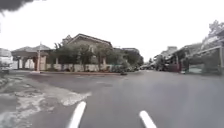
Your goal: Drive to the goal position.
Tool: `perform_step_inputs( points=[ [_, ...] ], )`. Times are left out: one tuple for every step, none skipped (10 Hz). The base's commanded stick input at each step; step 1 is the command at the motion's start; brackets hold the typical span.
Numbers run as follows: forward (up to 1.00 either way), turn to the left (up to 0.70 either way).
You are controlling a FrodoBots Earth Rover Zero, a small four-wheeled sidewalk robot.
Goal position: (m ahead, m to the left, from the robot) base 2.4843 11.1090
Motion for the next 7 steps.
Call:
perform_step_inputs(
  points=[
    [0.85, 0.34],
    [0.85, 0.34],
    [0.85, 0.22],
    [0.85, 0.00],
    [0.85, 0.00],
    [0.85, 0.00],
    [0.85, 0.00]
  ],
)
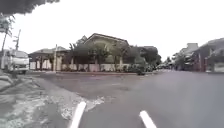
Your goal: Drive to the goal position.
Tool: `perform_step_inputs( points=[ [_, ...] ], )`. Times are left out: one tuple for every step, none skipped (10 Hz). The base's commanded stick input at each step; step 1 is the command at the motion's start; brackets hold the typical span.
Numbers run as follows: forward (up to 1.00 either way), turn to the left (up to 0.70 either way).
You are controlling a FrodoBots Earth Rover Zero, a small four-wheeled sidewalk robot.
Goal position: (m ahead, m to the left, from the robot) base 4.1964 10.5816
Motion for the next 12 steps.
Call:
perform_step_inputs(
  points=[
    [0.85, 0.00],
    [0.85, 0.00],
    [0.85, 0.00],
    [0.85, 0.00],
    [0.85, 0.02],
    [0.85, 0.02],
    [0.85, 0.00],
    [0.85, 0.28],
    [0.85, 0.34],
    [0.85, 0.34],
    [0.85, 0.34],
    [0.85, 0.34]
  ],
)
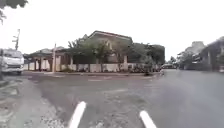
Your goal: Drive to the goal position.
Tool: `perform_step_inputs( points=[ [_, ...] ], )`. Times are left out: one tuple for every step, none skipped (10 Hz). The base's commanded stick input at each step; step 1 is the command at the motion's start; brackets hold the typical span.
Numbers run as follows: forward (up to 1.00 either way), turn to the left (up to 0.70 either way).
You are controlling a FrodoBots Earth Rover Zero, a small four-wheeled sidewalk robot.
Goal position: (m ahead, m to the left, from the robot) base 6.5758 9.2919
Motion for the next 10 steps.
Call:
perform_step_inputs(
  points=[
    [0.85, 0.34],
    [0.85, 0.34],
    [0.85, 0.34],
    [0.85, 0.34],
    [0.85, 0.21],
    [0.85, 0.00],
    [0.85, 0.00],
    [0.85, 0.00],
    [0.85, 0.00],
    [0.85, 0.00]
  ],
)
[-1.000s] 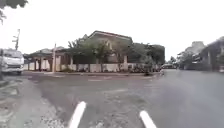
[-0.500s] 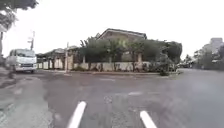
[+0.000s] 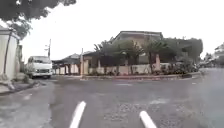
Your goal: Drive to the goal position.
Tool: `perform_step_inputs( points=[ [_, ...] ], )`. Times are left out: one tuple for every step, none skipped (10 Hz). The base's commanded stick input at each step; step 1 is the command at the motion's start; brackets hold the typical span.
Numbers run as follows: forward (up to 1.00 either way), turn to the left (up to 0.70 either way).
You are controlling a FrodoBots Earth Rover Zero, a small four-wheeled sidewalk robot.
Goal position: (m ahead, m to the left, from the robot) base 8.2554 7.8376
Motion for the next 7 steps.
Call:
perform_step_inputs(
  points=[
    [0.85, 0.07],
    [0.85, 0.34],
    [0.85, 0.34],
    [0.85, 0.34],
    [0.85, 0.34],
    [0.85, 0.34],
    [0.85, 0.34]
  ],
)
